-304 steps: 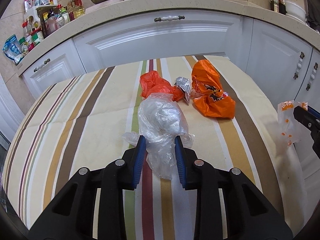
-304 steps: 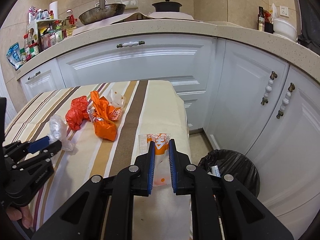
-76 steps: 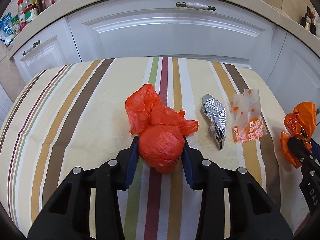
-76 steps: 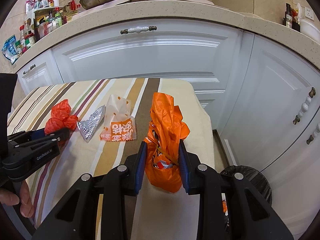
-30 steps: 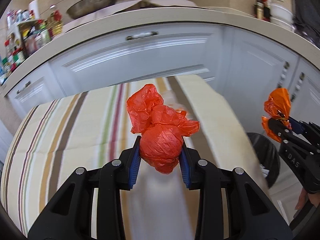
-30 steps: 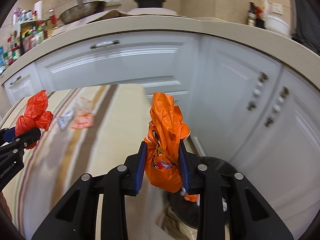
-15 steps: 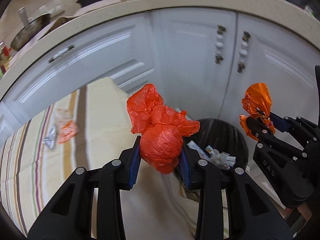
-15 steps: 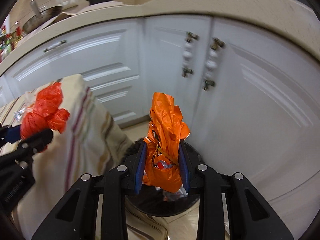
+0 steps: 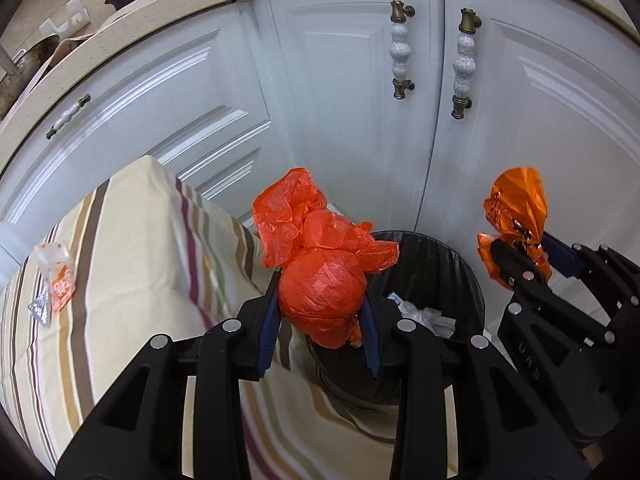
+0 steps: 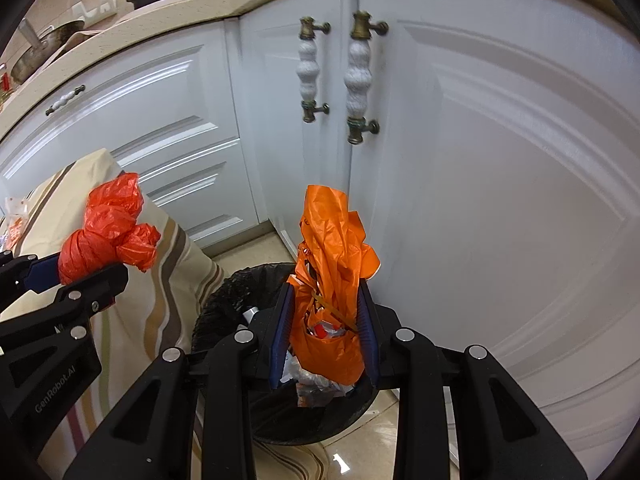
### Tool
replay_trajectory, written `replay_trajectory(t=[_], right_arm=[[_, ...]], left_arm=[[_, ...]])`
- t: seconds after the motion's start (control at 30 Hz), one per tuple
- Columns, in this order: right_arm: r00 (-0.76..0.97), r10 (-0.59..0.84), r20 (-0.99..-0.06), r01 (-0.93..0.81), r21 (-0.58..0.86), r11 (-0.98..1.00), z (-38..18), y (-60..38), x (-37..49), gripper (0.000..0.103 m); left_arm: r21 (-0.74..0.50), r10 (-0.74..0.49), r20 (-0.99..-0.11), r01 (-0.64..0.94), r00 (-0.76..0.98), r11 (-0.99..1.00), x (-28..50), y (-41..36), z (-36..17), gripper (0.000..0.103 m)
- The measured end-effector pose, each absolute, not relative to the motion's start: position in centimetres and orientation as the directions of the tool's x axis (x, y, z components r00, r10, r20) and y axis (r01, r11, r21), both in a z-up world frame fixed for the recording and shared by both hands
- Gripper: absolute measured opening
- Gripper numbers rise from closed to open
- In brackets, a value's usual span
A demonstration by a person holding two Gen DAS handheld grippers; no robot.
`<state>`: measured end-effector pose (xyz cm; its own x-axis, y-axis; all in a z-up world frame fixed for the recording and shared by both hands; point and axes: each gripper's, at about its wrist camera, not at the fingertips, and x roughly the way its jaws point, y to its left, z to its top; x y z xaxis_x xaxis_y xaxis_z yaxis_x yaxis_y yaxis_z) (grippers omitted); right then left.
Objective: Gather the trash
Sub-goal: 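Carry both bags over the black bin and open both tools, then move both open tools back above the foil wrapper and snack bag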
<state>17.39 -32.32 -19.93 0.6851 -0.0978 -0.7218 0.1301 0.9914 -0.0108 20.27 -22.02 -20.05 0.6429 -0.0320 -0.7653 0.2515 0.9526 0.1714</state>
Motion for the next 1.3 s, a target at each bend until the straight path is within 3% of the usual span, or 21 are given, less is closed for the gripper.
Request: replay_trajectory(t=[0.07,0.13,0.17,0.27,0.57,0.87,1.3], right_arm=[[0.683,-0.102,-0.723,0.141,-0.006,0.990,-20.5,-32.7,17.9,0.036],[0.683,-0.111,-0.722,0.157,-0.003,0.988,-20.9,-33.1,18.2,0.055],[0.684,-0.119,-0.720,0.167,-0.005,0.986,-21.0,-33.3,18.4,0.057],[0.680,-0.124,-0.723,0.175,-0.004,0.985,-21.1,-33.4,18.7,0.058],[0.700,-0.130,-0.702,0.170,-0.013,0.985,-19.2,-32.2,17.7,0.061],[0.754,-0.048,-0.656,0.063,-0.001,0.998,-15.6,-26.4,17.5,0.063],[0.762,0.161,-0.627,-0.200,0.009,0.980,-12.7,-11.7,19.9,0.063]], left_arm=[[0.182,-0.022,-0.769,0.252,0.638,0.951,20.9,-22.5,-20.7,0.037],[0.193,-0.005,-0.776,0.244,0.631,0.950,21.5,-22.7,-21.3,0.046],[0.200,0.009,-0.777,0.235,0.629,0.951,21.9,-22.8,-21.7,0.051],[0.202,0.021,-0.781,0.221,0.624,0.954,22.5,-22.6,-21.8,0.062],[0.146,-0.006,-0.765,0.183,0.645,0.972,21.3,-19.0,-18.9,0.075],[0.126,0.056,-0.714,0.050,0.698,0.991,19.0,-10.0,-14.5,0.076],[0.128,0.291,-0.694,-0.285,0.659,0.950,16.6,8.1,-12.6,0.077]])
